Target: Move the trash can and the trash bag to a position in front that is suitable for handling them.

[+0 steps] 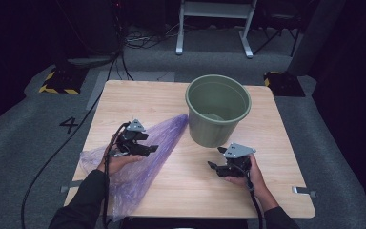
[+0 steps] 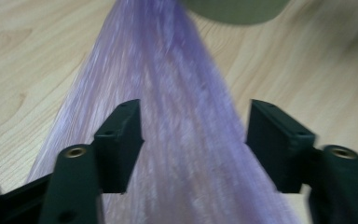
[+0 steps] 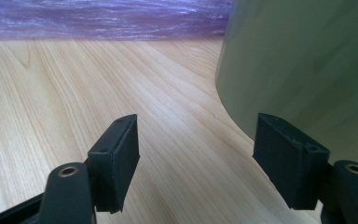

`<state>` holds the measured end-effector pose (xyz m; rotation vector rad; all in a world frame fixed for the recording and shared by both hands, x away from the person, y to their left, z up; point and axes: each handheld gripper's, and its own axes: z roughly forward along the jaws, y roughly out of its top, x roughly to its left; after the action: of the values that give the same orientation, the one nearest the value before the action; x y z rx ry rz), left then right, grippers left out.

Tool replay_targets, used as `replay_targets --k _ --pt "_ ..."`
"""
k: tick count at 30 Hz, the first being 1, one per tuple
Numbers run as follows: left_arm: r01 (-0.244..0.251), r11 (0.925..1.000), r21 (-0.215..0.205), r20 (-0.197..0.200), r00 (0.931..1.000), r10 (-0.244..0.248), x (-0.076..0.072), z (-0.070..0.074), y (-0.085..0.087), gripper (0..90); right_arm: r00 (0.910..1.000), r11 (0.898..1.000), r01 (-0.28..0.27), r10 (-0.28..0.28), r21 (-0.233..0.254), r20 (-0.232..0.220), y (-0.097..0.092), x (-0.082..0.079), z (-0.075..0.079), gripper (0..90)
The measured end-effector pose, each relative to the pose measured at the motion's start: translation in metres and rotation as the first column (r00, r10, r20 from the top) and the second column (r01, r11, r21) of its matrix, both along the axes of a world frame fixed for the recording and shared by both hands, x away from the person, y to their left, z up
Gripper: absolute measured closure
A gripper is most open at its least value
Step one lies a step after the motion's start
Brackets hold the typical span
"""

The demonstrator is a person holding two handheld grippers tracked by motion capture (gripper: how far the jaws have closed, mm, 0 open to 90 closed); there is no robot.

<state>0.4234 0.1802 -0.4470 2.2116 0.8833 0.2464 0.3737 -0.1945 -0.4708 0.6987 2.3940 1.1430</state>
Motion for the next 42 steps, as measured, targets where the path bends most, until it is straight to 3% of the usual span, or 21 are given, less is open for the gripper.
replay_targets --k 2,4,9,16,18,20,27,29,34,37,38,39,42 --pt "0.016 0.9998 0.014 -0.037 0.9992 -0.015 0.005 -0.007 -0.002 43.7 1.0000 1.000 0.005 -0.005 0.000 -0.001 -0.004 0.000 -0.001 31.7" --pt "0.025 0.9987 0.045 -0.042 0.9989 -0.023 0.006 -0.012 -0.002 55.5 0.9998 1.000 0.018 -0.018 -0.004 -0.007 -0.009 0.000 -0.001 31.8" --pt "0.080 0.9966 0.022 -0.066 0.9948 -0.078 0.004 -0.022 0.000 76.0 0.9993 0.999 0.036 -0.036 0.008 -0.002 -0.022 -0.003 0.001 32.0" --pt "0.191 0.9779 0.085 -0.081 0.9796 -0.184 -0.016 -0.028 -0.012 87.0 0.9973 0.997 0.074 -0.074 0.021 -0.004 -0.037 -0.002 0.002 32.3" --pt "0.221 0.9725 0.072 -0.081 0.9731 -0.216 -0.021 -0.027 -0.014 89.3 0.9966 0.996 0.082 -0.082 0.025 -0.007 -0.040 -0.002 0.001 32.4" --pt "0.241 0.9668 0.085 -0.077 0.9689 -0.235 -0.027 -0.027 -0.019 89.5 0.9962 0.996 0.086 -0.086 0.025 -0.010 -0.042 -0.003 0.001 32.4" --pt "0.342 0.9338 0.104 -0.092 0.9382 -0.334 -0.044 -0.032 -0.041 89.7 0.9970 0.997 0.078 -0.077 0.031 -0.009 -0.039 -0.003 0.001 32.9" --pt "0.378 0.9205 0.100 -0.096 0.9245 -0.369 -0.050 -0.033 -0.046 89.8 0.9974 0.997 0.072 -0.072 0.028 -0.006 -0.035 -0.003 0.001 33.0" --pt "0.431 0.8960 0.105 -0.090 0.9014 -0.424 -0.061 -0.034 -0.057 89.7 0.9992 0.999 0.040 -0.040 0.035 -0.003 -0.019 -0.001 0.001 32.9" --pt "0.451 0.8871 0.097 -0.092 0.8916 -0.443 -0.063 -0.036 -0.063 89.7 0.9999 0.999 0.010 -0.010 0.047 -0.003 -0.003 0.000 0.003 32.9" --pt "0.466 0.8796 0.095 -0.085 0.8841 -0.459 -0.062 -0.037 -0.065 89.7 1.0000 0.999 0.001 -0.001 0.050 -0.001 0.003 0.001 0.003 33.0" --pt "0.465 0.8802 0.094 -0.091 0.8844 -0.458 -0.063 -0.037 -0.067 89.6 1.0000 0.998 0.001 -0.001 0.059 -0.002 0.012 0.003 0.004 33.1" --pt "0.482 0.8721 0.084 -0.090 0.8754 -0.475 -0.063 -0.037 -0.072 89.5 0.9996 0.996 -0.014 0.016 0.088 -0.023 0.033 0.008 0.002 33.0"
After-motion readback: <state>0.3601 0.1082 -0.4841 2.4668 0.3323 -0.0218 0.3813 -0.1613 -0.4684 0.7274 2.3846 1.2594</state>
